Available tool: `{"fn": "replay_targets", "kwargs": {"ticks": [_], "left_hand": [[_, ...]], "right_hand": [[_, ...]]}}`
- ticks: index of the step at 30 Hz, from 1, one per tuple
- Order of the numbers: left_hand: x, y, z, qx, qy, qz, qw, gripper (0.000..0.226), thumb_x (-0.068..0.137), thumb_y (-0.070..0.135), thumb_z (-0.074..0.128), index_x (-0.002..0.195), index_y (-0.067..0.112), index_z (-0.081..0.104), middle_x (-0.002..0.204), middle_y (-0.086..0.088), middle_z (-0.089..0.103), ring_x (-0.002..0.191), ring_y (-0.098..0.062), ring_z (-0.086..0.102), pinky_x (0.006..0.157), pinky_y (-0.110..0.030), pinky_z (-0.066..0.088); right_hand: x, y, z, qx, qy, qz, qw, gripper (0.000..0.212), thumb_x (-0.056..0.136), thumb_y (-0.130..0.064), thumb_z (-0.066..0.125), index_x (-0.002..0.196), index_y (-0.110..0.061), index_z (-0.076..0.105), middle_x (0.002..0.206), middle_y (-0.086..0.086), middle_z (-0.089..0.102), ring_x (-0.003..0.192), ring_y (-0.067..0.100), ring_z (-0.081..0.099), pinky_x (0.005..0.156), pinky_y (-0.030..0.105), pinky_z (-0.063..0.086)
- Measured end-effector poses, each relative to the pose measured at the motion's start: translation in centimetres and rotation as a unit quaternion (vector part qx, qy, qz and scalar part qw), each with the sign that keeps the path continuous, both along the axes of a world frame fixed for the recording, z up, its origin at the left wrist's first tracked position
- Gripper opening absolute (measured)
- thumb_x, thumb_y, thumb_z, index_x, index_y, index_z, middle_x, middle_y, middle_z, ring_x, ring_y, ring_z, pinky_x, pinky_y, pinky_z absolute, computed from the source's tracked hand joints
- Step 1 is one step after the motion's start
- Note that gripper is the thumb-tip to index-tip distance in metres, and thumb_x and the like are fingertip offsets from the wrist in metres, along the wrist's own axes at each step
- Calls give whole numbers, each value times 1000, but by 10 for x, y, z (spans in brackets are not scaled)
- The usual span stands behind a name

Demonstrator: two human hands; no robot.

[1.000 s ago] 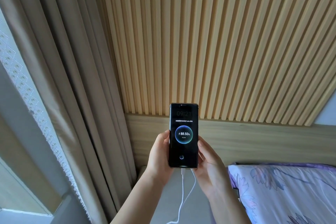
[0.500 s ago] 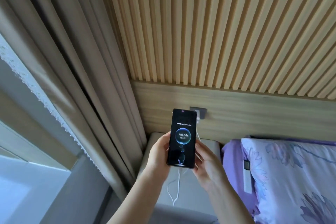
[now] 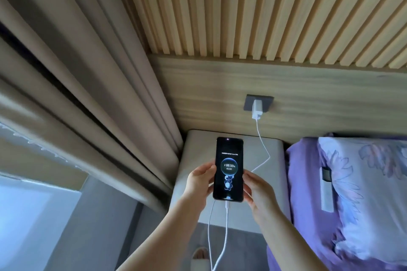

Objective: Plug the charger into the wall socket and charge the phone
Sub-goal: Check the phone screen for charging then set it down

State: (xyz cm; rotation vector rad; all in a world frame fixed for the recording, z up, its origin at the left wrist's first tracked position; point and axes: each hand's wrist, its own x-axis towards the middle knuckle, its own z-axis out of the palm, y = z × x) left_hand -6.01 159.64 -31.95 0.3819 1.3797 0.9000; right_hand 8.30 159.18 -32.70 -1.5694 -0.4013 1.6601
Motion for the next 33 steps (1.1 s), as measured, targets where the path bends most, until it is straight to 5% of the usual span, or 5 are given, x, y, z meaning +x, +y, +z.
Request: {"fn": "replay_targets", "kwargs": {"ticks": [9, 17, 20, 27, 33], "left_hand": [[-14, 52, -117, -109, 55, -34, 992, 23, 91, 4, 51, 102, 12, 70, 74, -2, 71, 60, -13, 67, 47, -19, 51], [-21, 88, -212, -167, 90, -63, 980, 41, 89, -9, 36, 112, 8, 65, 70, -6, 63, 59, -19, 63, 44, -19, 52], [-21, 98, -230, -174, 97, -90, 976, 50, 86, -12, 33, 119, 11, 62, 78, -9, 64, 68, -21, 63, 57, -23, 56], [-24, 110, -258, -197, 107, -121, 967, 54, 84, -14, 34, 122, 14, 60, 80, -13, 65, 78, -26, 62, 75, -34, 57], [-19, 117, -267, -186, 146, -165, 958, 54, 85, -4, 31, 126, 17, 58, 118, -20, 65, 108, -35, 62, 97, -45, 50]], "right_hand": [[-18, 47, -118, -101, -67, -29, 992, 17, 81, 1, 61, 92, -3, 74, 96, 25, 73, 82, 34, 66, 69, 35, 51], [-25, 74, -221, -147, -102, 44, 983, 46, 86, 10, 35, 97, -13, 73, 76, 4, 72, 71, 20, 69, 78, 40, 57], [-27, 85, -237, -147, -119, 71, 979, 50, 83, 11, 33, 77, -20, 72, 70, 5, 70, 73, 26, 62, 92, 53, 50], [-31, 96, -254, -156, -139, 89, 974, 44, 81, 10, 39, 79, -17, 74, 73, 8, 66, 77, 25, 56, 88, 46, 52], [-34, 99, -264, -165, -146, 90, 971, 40, 81, 6, 37, 73, -17, 69, 69, -1, 66, 75, 22, 58, 90, 44, 53]]}}
